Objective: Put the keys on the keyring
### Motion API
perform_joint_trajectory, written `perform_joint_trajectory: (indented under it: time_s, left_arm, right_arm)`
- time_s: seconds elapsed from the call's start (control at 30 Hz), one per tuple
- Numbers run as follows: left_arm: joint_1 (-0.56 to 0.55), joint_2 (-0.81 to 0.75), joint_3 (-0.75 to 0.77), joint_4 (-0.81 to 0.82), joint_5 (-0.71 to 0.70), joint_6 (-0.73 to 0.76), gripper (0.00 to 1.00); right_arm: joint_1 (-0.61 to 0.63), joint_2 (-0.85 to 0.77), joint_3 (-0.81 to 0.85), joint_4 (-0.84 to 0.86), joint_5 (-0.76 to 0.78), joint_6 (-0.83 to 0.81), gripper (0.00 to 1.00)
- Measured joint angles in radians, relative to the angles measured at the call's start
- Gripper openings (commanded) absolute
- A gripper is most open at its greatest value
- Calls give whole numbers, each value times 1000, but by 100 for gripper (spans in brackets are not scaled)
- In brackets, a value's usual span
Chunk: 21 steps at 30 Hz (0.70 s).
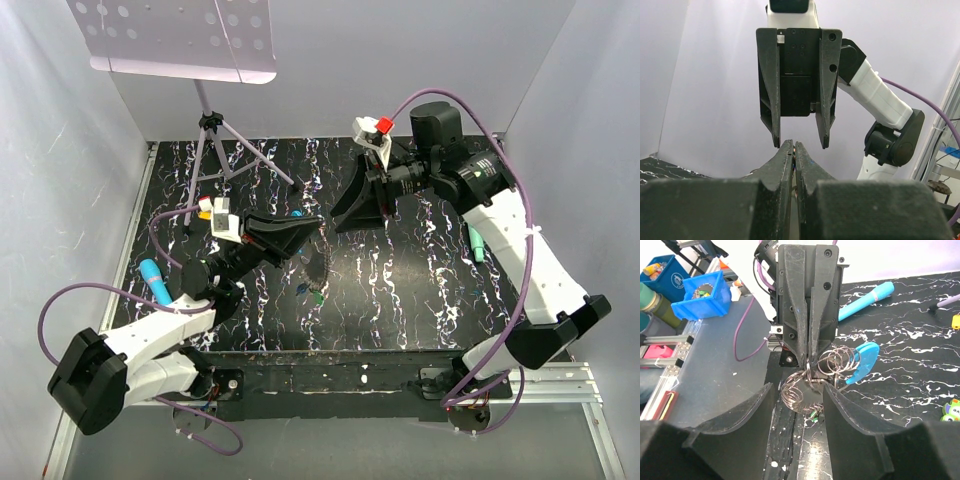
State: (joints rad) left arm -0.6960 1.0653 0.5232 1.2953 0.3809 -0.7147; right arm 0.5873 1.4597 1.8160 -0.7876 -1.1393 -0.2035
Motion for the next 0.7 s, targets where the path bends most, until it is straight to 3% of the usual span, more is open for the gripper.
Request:
perform_joint_trajectory:
  time_s: [0.23,0.4,0.53,0.67,0.7]
  left_arm:
    - [0,23,4,0,12,-9,0]
    - [0,27,5,0,13,-15,0]
    - [0,27,6,5,13,-15,0]
    - [0,27,6,6,13,-15,0]
    - [0,27,6,6,13,-15,0]
  right_arm:
    - [21,23,-20,23,-12,24,47]
    - [38,37,-20,30,-10,30,28]
    - [42,41,-21,30,-3,31,22]
    - [43,41,-27,31,5,18,1]
    - [43,41,-27,30,6,18,1]
